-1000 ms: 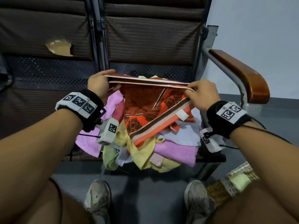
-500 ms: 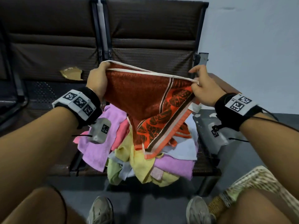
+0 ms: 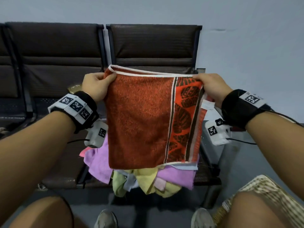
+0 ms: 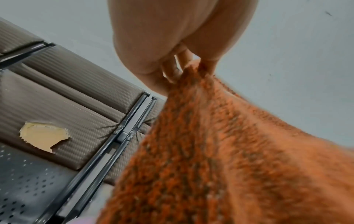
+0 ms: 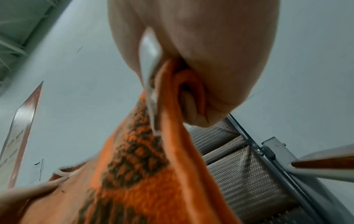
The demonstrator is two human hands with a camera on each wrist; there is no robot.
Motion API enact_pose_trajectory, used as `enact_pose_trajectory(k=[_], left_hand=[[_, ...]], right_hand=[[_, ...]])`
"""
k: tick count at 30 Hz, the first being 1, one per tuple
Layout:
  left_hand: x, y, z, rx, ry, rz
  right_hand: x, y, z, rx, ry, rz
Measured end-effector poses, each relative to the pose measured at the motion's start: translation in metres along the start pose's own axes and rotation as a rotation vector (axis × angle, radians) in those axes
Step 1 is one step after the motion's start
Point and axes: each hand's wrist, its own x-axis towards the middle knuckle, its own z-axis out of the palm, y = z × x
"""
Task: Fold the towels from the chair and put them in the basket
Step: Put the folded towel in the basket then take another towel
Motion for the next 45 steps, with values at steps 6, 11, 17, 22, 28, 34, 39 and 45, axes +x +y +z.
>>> enact_pose_trajectory(k=[6,11,17,22,28,34,39,45], left_hand=[[-0.015,0.001,0.027,0.1,0.171,-0.17],[-0.056,0.034,0.073,-0.287,-0.09,-0.218],[-0.094,0.055,0.093,-0.255,-0.419,-0.012],[-0.076,0.047,0.079,-0.338,-0.269,-0.179],[-0.056,0.041,0.066,-0.461,-0.746,-0.33],[-0.024,0.046,0.081,-0.364,-0.495,-0.255],[0.009,0.057,0.099,-0.321,-0.233,-0.067],[0.033,0.065,0.086,-0.435,-0.193,0.095]], right_hand=[[-0.012,-0.002,0.02,0.03,-0.061,0.221],[-0.025,-0.02,0.054,0.177,-0.16,0.296],[-0.038,-0.032,0.071,0.272,-0.252,0.31],[-0.04,-0.029,0.057,0.175,-0.306,0.311],[-0.033,-0.037,0.051,0.235,-0.556,0.308],[0.008,-0.027,0.027,-0.346,-0.423,0.12],[0.044,-0.018,0.03,-0.427,0.074,-0.141],[0.055,-0.02,0.042,-0.194,0.194,-0.392]])
